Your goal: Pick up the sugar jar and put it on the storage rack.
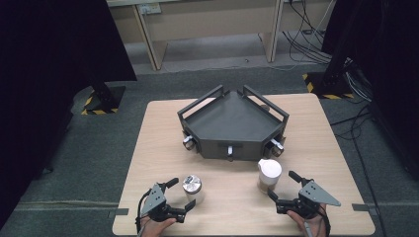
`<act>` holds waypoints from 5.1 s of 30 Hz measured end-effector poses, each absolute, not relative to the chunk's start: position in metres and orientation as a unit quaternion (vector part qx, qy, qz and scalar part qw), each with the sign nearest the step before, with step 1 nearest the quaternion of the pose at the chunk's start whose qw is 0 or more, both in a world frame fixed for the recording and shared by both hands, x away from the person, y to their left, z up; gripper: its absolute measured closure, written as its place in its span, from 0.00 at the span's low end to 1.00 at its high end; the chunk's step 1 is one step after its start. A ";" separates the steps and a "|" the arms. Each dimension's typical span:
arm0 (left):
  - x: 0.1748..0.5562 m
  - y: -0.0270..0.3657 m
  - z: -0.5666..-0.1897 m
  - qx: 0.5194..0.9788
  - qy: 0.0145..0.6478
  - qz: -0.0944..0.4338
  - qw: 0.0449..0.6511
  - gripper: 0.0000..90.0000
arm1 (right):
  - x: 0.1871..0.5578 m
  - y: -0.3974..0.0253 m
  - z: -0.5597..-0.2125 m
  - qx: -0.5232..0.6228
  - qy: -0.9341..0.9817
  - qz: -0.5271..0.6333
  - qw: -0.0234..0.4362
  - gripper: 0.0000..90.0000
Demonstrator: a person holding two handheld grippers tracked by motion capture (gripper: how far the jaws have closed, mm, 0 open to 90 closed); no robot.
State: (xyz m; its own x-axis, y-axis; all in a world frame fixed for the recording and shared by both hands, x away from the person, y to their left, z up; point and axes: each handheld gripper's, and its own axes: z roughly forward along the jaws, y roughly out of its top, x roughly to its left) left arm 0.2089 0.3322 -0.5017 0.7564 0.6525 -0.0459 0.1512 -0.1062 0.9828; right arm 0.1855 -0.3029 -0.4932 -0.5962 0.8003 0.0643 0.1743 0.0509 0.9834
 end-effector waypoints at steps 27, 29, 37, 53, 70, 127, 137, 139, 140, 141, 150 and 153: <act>0.212 0.329 -0.502 0.717 0.282 0.205 0.604 0.00 | 0.184 -0.303 -0.494 0.367 0.671 0.587 0.265 0.01; 0.212 0.328 -0.502 0.716 0.283 0.205 0.604 0.00 | 0.184 -0.303 -0.494 0.367 0.671 0.587 0.265 0.01; 0.216 0.324 -0.501 0.718 0.280 0.206 0.603 0.01 | 0.185 -0.303 -0.495 0.367 0.671 0.587 0.265 0.01; 0.226 0.317 -0.501 0.722 0.283 0.200 0.599 0.01 | 0.185 -0.303 -0.496 0.371 0.670 0.588 0.261 0.01; 0.233 0.309 -0.498 0.733 0.278 0.197 0.588 0.11 | 0.186 -0.303 -0.496 0.370 0.670 0.589 0.260 0.01; 0.248 0.308 -0.466 0.740 0.268 0.190 0.586 0.34 | 0.187 -0.303 -0.497 0.372 0.668 0.591 0.256 0.01; 0.256 0.304 -0.454 0.740 0.264 0.186 0.589 0.34 | 0.187 -0.304 -0.497 0.373 0.669 0.591 0.256 0.01; 0.258 0.302 -0.452 0.741 0.264 0.185 0.589 0.34 | 0.187 -0.303 -0.497 0.372 0.669 0.590 0.256 0.01; 0.259 0.302 -0.451 0.740 0.265 0.184 0.590 0.34 | 0.187 -0.303 -0.497 0.372 0.669 0.591 0.255 0.01; 0.260 0.301 -0.450 0.740 0.264 0.183 0.590 0.34 | 0.187 -0.303 -0.497 0.373 0.669 0.591 0.255 0.01; 0.271 0.297 -0.433 0.740 0.258 0.182 0.594 0.34 | 0.187 -0.304 -0.498 0.373 0.668 0.591 0.255 0.01; 0.274 0.298 -0.426 0.738 0.258 0.185 0.596 0.34 | 0.187 -0.304 -0.498 0.373 0.668 0.591 0.255 0.01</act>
State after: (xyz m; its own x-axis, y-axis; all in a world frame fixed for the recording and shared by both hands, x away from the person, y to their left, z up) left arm 0.2743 0.2978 -0.4255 0.7989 0.6005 -0.0339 0.1597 -0.1573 0.9746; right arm 0.1869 -0.3039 -0.4976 -0.5917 0.7999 0.1000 0.1963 0.0226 0.9803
